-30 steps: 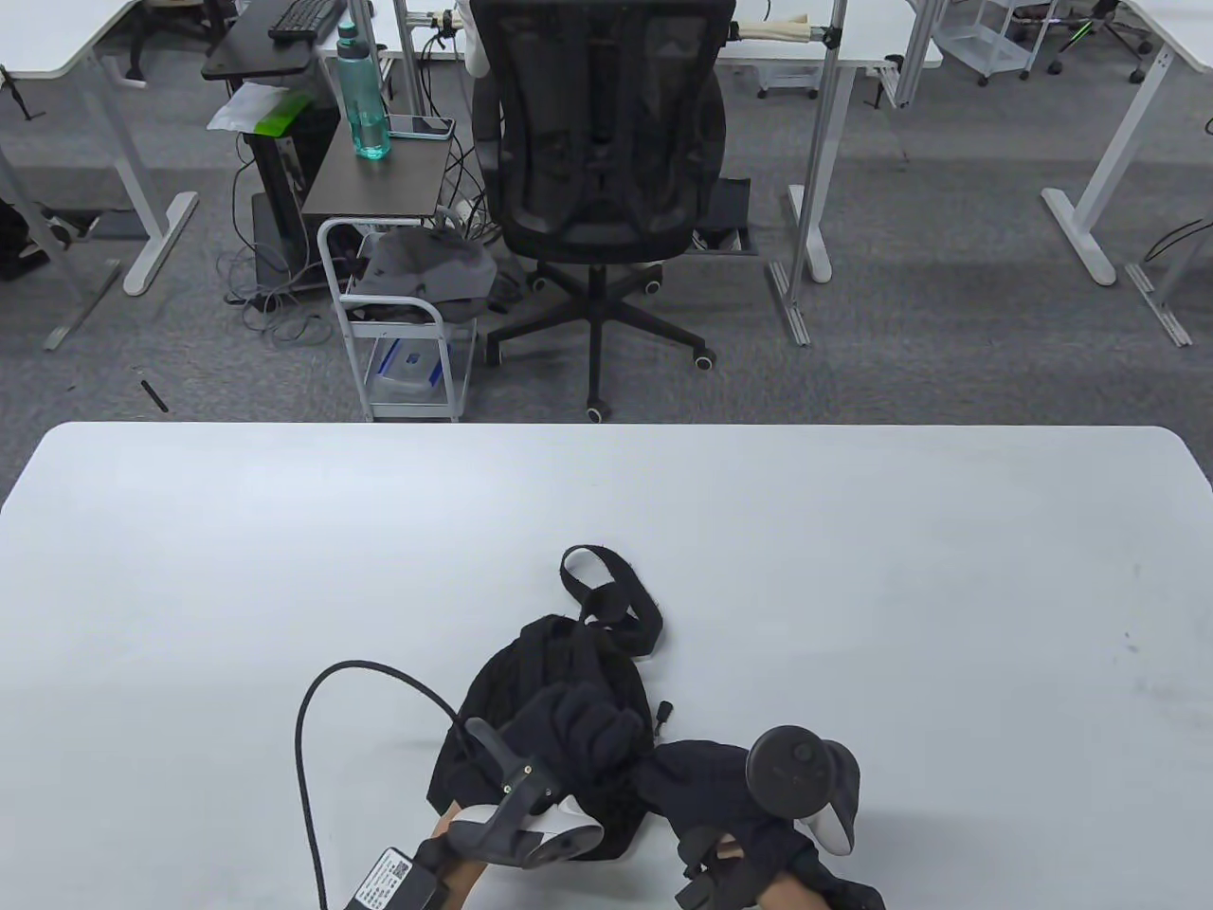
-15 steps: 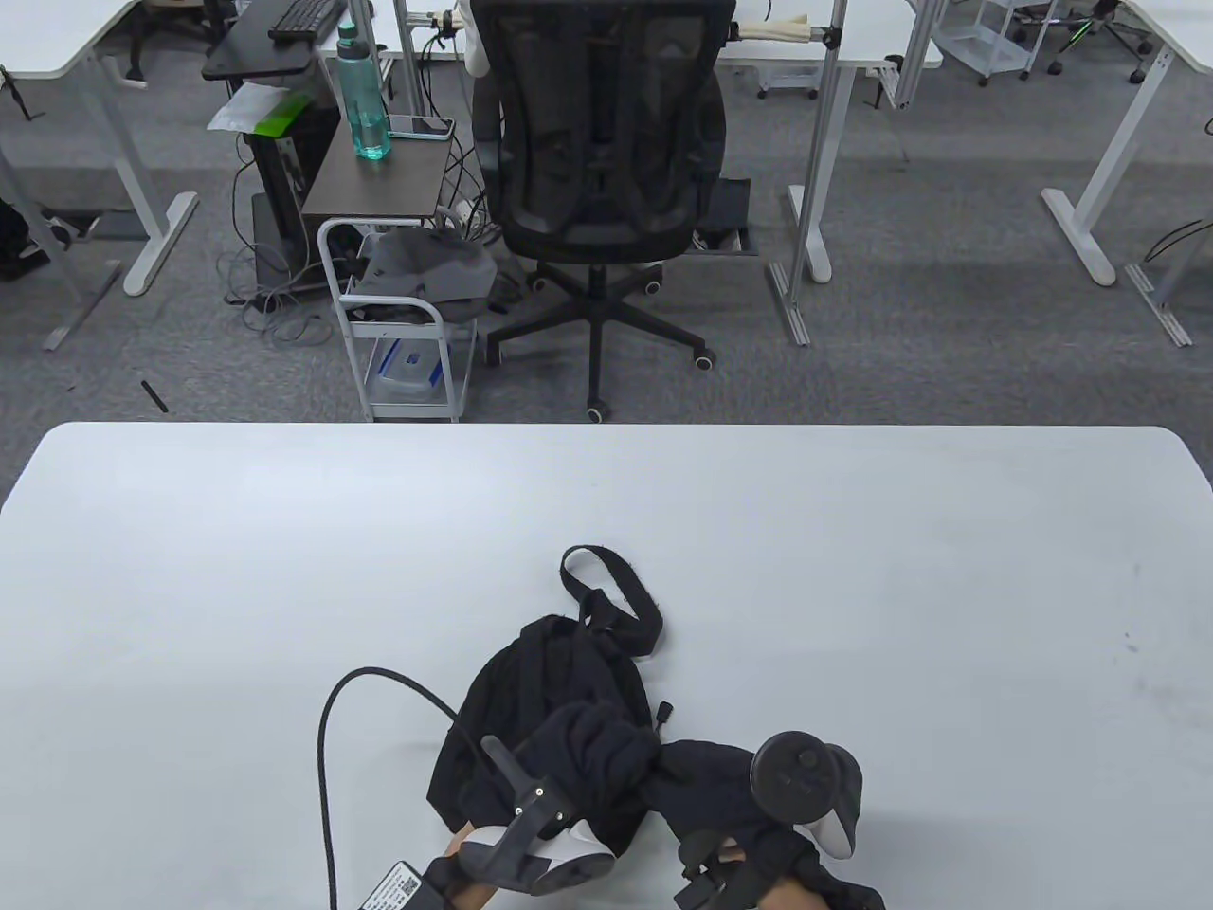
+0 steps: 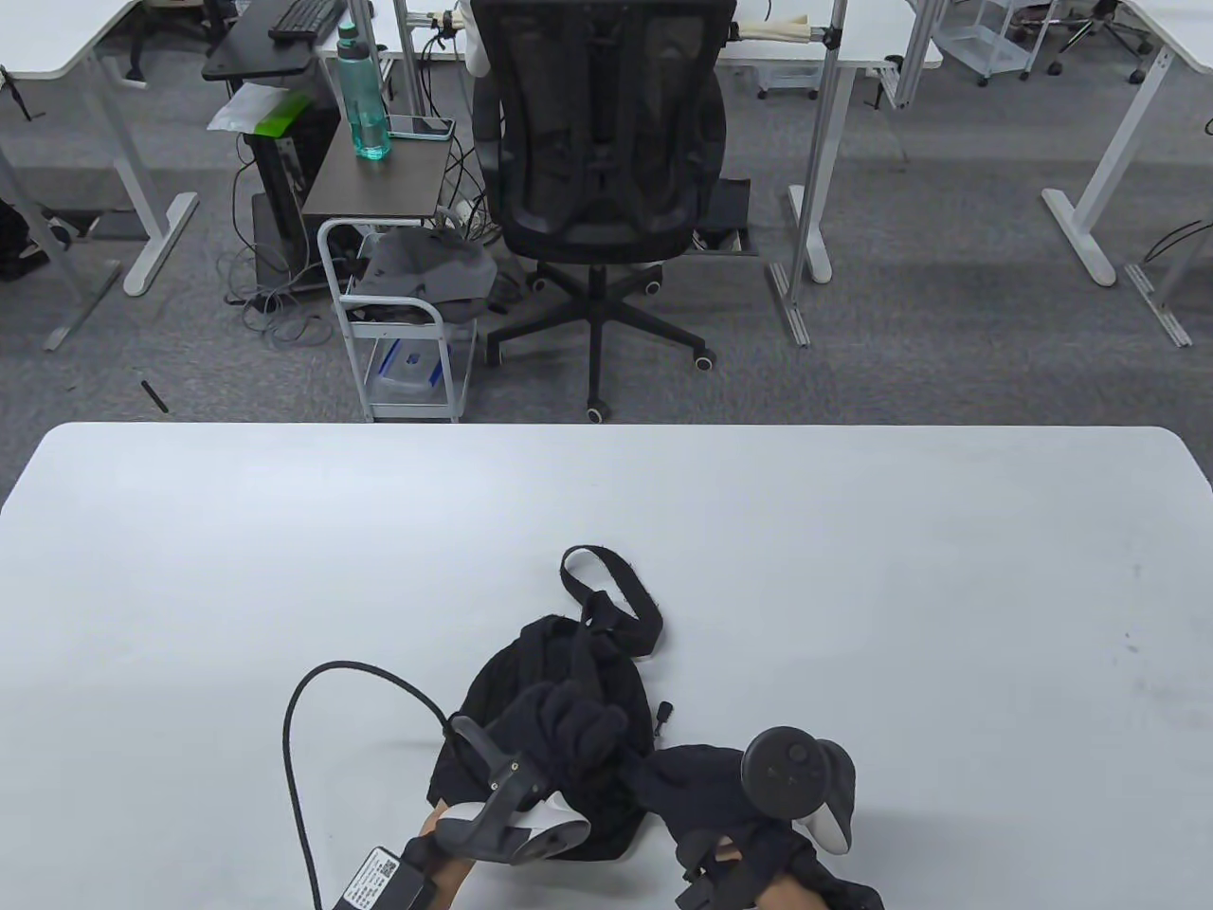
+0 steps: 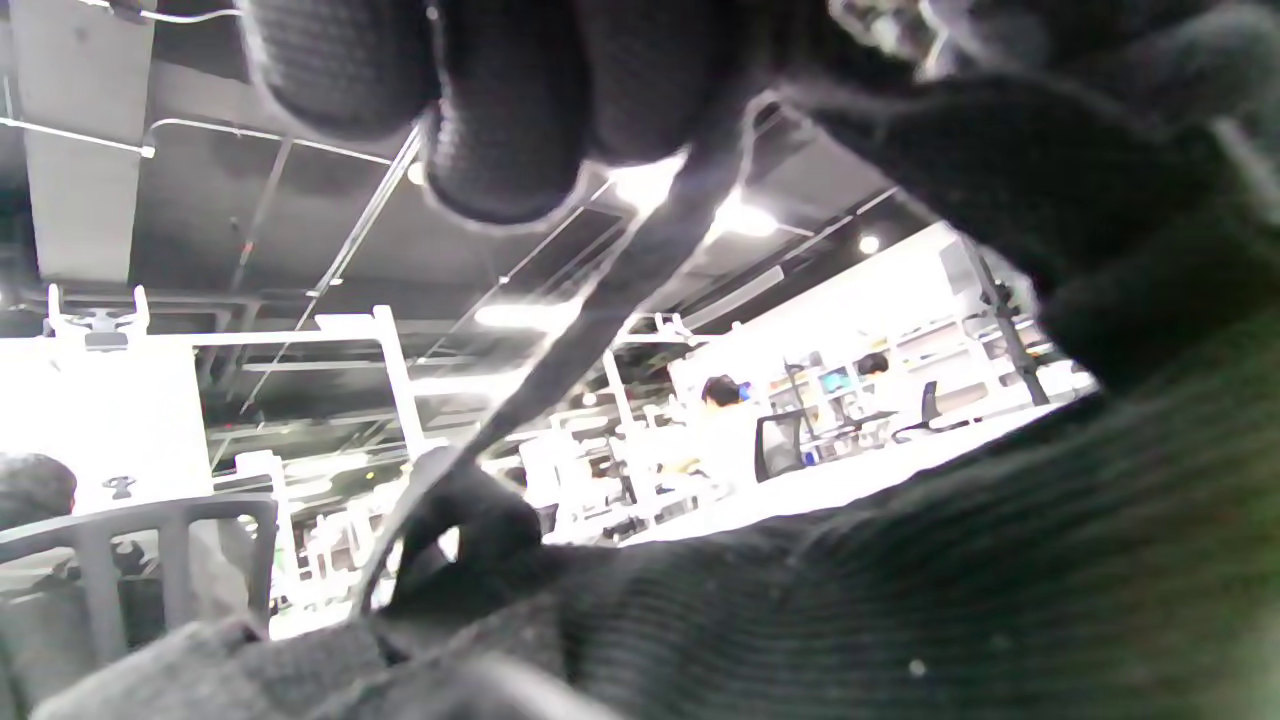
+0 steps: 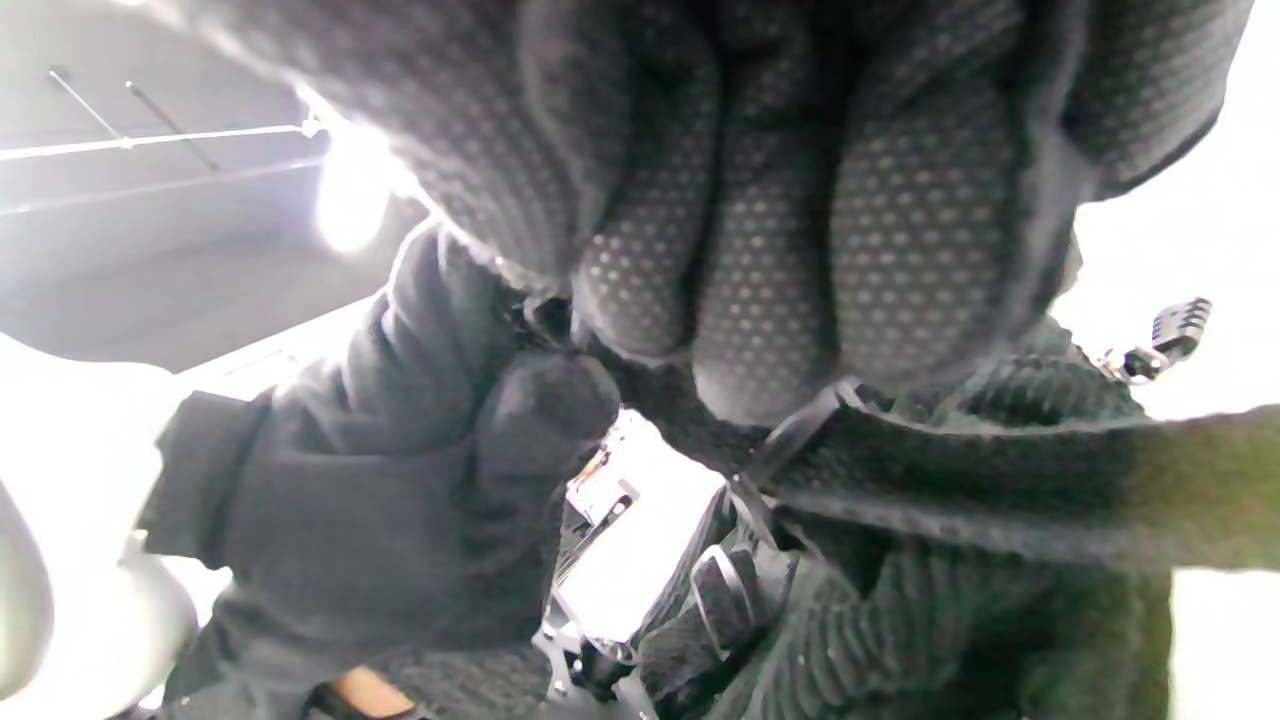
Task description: Pull shoulder strap to tighten
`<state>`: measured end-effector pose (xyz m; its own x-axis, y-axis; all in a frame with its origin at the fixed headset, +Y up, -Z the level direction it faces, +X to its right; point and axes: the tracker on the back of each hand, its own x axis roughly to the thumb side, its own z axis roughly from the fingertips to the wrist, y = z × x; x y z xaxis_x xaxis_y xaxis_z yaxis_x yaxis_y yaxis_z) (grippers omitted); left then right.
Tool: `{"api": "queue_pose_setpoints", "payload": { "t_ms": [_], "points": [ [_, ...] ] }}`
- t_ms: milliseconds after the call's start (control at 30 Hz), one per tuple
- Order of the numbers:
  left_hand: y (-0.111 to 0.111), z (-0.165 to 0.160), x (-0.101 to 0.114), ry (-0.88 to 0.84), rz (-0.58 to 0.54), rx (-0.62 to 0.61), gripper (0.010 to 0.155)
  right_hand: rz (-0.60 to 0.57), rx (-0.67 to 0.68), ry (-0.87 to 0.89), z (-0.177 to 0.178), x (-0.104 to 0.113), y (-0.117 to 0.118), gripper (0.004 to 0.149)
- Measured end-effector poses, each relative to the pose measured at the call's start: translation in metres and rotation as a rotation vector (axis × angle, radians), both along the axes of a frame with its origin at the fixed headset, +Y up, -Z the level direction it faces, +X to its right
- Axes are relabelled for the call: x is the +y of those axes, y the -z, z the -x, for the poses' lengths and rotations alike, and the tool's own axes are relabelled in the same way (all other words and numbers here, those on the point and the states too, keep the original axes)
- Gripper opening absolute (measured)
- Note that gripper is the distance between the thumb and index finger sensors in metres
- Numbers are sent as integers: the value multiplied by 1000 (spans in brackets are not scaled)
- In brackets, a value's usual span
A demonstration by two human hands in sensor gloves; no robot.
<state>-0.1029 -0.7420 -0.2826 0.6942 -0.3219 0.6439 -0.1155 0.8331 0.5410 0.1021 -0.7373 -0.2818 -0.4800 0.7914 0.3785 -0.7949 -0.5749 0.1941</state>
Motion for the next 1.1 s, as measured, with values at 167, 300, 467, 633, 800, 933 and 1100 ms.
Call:
{"api": "queue_pose_setpoints", "payload": {
  "t_ms": [167,300,467,633,800,933,1100],
  "points": [
    [-10,-4,4,-8,-18,-25,64,7,-10,38,-4,-2,1,41],
    [-20,-13,7,-16,-42,-74,64,-6,7,55,-1,-2,-1,45],
    [-26,-16,9,-16,-79,-93,64,-68,-8,61,4,1,-6,37],
    [-19,-14,5,6,-67,-88,64,-44,1,62,6,-1,-4,36],
    [-7,-8,2,32,-49,-37,65,-31,0,29,5,-2,-2,36],
    [-1,6,1,12,-11,-3,65,-23,9,24,5,-1,-2,36],
    [-7,5,3,36,-41,-2,64,9,9,15,3,-4,-1,39]
  ]
}}
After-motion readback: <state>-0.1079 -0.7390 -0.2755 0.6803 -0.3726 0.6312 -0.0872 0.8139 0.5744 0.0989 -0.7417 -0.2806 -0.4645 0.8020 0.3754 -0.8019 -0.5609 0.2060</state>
